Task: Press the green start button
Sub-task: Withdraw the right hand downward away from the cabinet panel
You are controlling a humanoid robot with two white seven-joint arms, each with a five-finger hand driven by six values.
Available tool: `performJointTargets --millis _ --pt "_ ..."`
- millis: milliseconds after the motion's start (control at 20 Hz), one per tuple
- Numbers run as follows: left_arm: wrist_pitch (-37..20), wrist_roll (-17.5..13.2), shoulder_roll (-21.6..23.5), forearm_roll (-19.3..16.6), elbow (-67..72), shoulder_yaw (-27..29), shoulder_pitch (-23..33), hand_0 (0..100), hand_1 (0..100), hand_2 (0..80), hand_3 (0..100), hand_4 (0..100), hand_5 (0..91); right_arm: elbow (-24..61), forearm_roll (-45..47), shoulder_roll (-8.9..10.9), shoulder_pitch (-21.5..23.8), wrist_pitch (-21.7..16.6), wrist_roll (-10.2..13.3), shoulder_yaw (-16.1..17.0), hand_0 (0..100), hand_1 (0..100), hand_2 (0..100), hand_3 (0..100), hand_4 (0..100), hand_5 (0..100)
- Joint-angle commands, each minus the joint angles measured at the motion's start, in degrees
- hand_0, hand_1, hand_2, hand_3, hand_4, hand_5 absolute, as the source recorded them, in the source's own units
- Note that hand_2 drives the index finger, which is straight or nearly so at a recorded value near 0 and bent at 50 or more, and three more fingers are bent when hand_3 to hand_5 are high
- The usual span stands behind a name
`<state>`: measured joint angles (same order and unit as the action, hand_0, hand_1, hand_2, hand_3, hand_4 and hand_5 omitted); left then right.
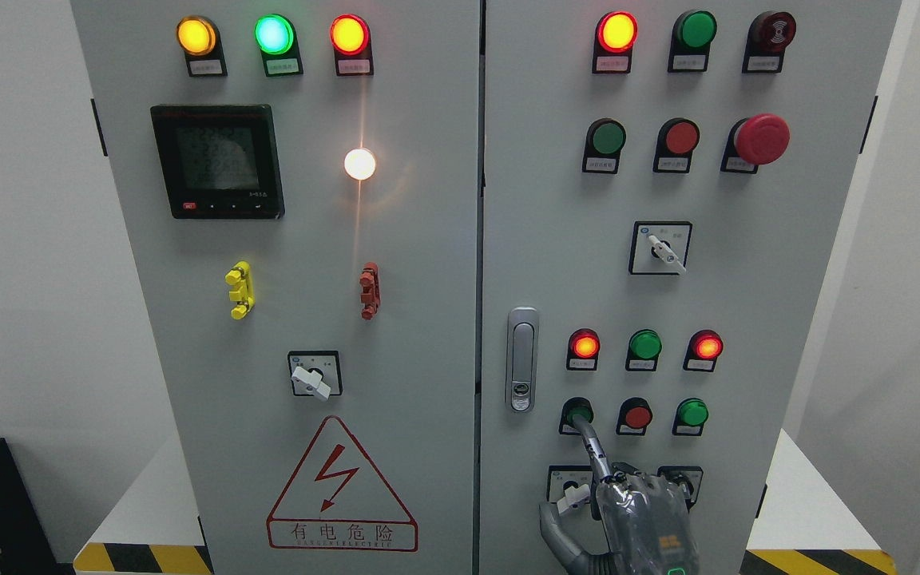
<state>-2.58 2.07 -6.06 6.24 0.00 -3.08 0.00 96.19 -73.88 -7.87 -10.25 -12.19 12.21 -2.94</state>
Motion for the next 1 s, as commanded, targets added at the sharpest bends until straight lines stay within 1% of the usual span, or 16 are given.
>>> performJointTargets --millis 0,50,200,300,400,450,500,550,650,700,750,800,850,900,950 --pt "0.0 0.0 0.0 0.0 -1.6 0.0 -1.3 12 56 0.0 0 0 0.0 6.0 2.6 -0.04 3.4 -0.9 0.7 -0.1 50 38 0 89 82 93" --pt "0.0 0.0 0.0 0.0 -1.6 0.0 -1.3 12 56 0.0 0 0 0.0 7.1 3.7 -0.04 4.3 -1.0 0.6 -0.1 50 38 0 89 82 93" --pt "0.0 0.0 0.0 0.0 -1.6 0.0 -1.3 12 56 0.0 0 0 0.0 9.9 7.1 -0.04 6.9 -2.0 0.2 -0.2 55 37 0 83 77 81" --pt "0.0 0.0 0.0 0.0 -1.6 0.0 -1.3 12 56 0.0 0 0 0.0 11.4 9.8 -0.04 8.3 -2.0 0.1 -0.2 58 35 0 75 72 73" --pt "0.0 0.0 0.0 0.0 -1.6 0.0 -1.3 12 56 0.0 0 0 0.0 13.0 13.4 -0.04 9.8 -2.0 0.0 -0.7 59 33 0 70 69 69" --pt "0.0 0.0 0.0 0.0 -1.6 0.0 -1.3 12 56 0.0 0 0 0.0 13.3 15.1 -0.04 10.3 -2.0 0.0 -0.7 58 32 0 68 67 68" --pt "0.0 0.0 0.0 0.0 -1.6 0.0 -1.3 12 56 0.0 0 0 0.0 13.9 17.5 -0.04 10.7 -2.0 0.0 -0.8 55 31 0 66 64 65" --pt "0.0 0.0 0.0 0.0 -1.6 0.0 -1.3 12 56 0.0 0 0 0.0 14.1 19.1 -0.04 10.8 -1.8 0.0 -0.8 50 29 0 61 62 61" --pt "0.0 0.0 0.0 0.0 -1.6 0.0 -1.3 12 56 0.0 0 0 0.0 14.6 23.1 -0.04 11.7 -1.7 -0.1 -0.8 34 25 0 52 56 56" --pt "0.0 0.0 0.0 0.0 -1.6 0.0 -1.3 12 56 0.0 0 0 0.0 15.0 24.6 -0.04 12.2 -1.6 -0.5 -0.8 22 25 0 48 52 52" --pt "0.0 0.0 0.0 0.0 -1.6 0.0 -1.3 12 56 0.0 0 0 0.0 15.7 27.4 -0.04 12.9 -1.6 -1.3 -0.8 15 25 0 45 50 51" --pt "0.0 0.0 0.0 0.0 -1.6 0.0 -1.3 12 56 0.0 0 0 0.0 16.2 29.9 -0.04 13.5 -1.5 -1.9 -0.8 10 25 0 43 47 49" --pt "0.0 0.0 0.0 0.0 -1.6 0.0 -1.3 12 56 0.0 0 0 0.0 16.6 32.5 -0.04 13.9 -1.4 -2.5 -0.8 0 22 0 34 39 42" --pt "0.0 0.0 0.0 0.0 -1.6 0.0 -1.3 12 56 0.0 0 0 0.0 16.7 35.0 -0.04 14.5 -1.5 -3.1 -0.9 0 20 0 31 35 38" --pt "0.0 0.0 0.0 0.0 -1.6 0.0 -1.3 12 56 0.0 0 0 0.0 16.9 37.3 -0.04 15.0 -1.4 -3.7 -1.3 0 19 0 30 33 37"
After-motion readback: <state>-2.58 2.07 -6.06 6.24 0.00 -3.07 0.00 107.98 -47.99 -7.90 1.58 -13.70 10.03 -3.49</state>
